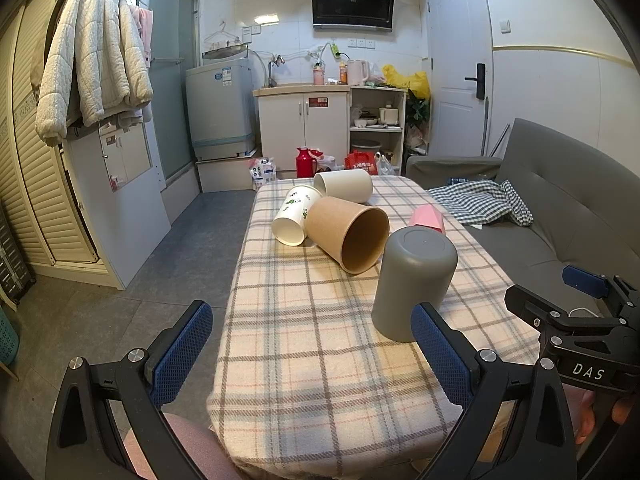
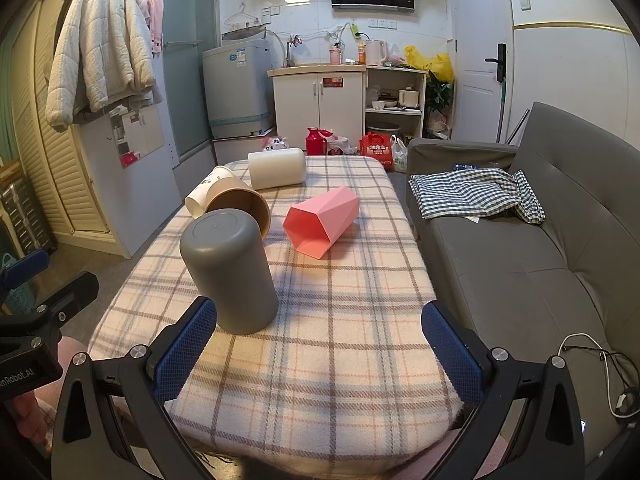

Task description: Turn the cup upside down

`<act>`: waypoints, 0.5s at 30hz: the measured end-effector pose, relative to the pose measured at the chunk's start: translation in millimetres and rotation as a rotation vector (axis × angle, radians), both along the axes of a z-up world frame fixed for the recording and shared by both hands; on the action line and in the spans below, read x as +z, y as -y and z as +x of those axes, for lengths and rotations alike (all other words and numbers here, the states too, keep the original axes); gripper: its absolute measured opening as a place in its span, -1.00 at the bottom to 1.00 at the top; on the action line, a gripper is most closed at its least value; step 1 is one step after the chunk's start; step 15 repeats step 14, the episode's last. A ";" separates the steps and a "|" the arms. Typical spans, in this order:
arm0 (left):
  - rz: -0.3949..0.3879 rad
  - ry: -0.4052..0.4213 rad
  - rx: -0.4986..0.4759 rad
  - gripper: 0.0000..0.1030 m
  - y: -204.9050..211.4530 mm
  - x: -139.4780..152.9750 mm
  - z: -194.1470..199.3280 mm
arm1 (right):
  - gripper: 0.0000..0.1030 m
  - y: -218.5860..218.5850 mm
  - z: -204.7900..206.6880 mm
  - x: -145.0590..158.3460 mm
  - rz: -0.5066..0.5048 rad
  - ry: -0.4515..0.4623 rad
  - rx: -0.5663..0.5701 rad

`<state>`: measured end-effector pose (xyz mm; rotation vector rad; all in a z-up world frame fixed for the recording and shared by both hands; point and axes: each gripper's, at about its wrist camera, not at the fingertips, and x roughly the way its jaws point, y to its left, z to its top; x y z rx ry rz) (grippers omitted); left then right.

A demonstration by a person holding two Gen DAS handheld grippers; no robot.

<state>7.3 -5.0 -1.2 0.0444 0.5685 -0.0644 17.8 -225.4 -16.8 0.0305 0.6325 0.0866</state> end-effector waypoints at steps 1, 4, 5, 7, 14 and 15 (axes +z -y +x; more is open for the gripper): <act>0.001 0.000 0.001 0.99 0.8 0.0 0.1 | 1.00 -0.2 0.4 0.4 -0.001 0.000 0.000; 0.001 -0.001 0.000 0.99 0.8 0.0 0.1 | 1.00 -0.3 0.5 0.4 -0.001 0.000 0.000; 0.002 -0.001 0.000 0.99 0.9 -0.1 0.1 | 1.00 -0.1 0.3 0.0 -0.001 -0.002 0.000; -0.001 -0.006 -0.004 0.99 1.2 -1.0 0.4 | 1.00 0.3 0.3 -0.5 -0.002 -0.004 0.000; -0.007 -0.008 -0.005 0.99 1.9 -2.4 0.6 | 1.00 0.2 0.0 -0.9 -0.002 -0.004 0.000; -0.007 -0.008 -0.005 0.99 1.9 -2.4 0.6 | 1.00 0.2 0.0 -0.9 -0.002 -0.004 0.000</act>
